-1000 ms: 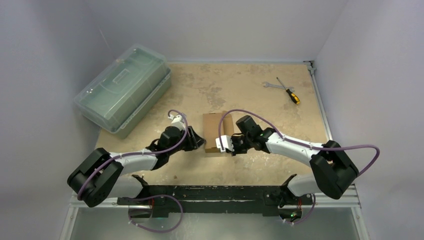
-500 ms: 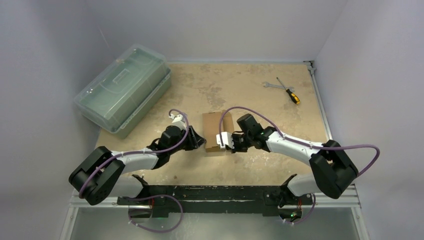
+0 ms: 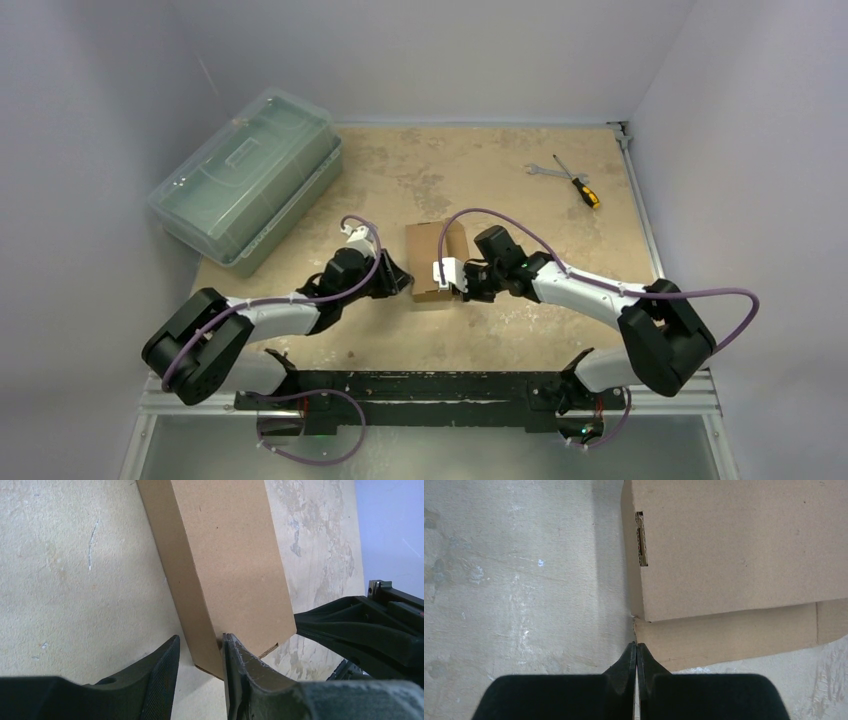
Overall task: Fold the paper box
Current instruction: Close the paper box at the center of the board.
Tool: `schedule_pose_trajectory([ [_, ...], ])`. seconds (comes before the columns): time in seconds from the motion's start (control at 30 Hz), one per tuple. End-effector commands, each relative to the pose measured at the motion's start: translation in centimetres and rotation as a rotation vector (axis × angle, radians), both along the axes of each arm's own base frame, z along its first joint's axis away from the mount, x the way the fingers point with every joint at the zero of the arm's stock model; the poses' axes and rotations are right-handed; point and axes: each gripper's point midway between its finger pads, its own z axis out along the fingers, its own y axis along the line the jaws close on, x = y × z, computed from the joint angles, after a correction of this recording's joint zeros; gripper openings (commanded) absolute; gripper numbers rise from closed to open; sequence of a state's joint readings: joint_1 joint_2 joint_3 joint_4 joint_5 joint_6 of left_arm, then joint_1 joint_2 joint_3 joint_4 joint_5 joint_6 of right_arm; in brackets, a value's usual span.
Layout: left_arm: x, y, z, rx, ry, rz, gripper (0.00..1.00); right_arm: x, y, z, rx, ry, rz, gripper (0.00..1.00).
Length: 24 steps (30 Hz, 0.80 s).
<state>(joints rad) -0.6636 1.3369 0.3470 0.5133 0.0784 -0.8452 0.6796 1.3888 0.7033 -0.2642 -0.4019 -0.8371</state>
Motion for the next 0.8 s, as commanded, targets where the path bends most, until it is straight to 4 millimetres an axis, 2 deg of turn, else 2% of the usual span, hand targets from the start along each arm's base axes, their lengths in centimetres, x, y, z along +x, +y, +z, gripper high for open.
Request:
schedule_pose_trajectory([
  [0.0,1.0,-1.0,1.4,0.003,-0.047,-0.027,0.36,1.6,0.8,1.5,0.034,-0.041,-0.032,0.0],
  [0.17,1.4,-1.1,2.4,0.019,-0.061,-0.03,0.46,1.4,0.8,1.5,0.033,-0.042,-0.019,0.0],
  [0.27,1.9,-1.0,3.6,0.031,-0.087,-0.02,0.58,1.4,0.8,1.4,0.032,-0.043,-0.016,0.0],
  [0.4,2.3,-1.0,4.1,0.06,-0.108,-0.029,0.71,1.4,0.8,1.5,0.031,-0.049,-0.01,0.0],
  [0.53,2.5,-1.5,3.7,0.075,-0.095,-0.053,0.74,1.5,0.8,1.6,0.033,-0.055,-0.008,0.0],
  [0.77,2.7,-2.0,1.9,0.102,-0.048,-0.071,0.73,1.6,0.9,1.8,0.045,-0.073,-0.002,0.0],
])
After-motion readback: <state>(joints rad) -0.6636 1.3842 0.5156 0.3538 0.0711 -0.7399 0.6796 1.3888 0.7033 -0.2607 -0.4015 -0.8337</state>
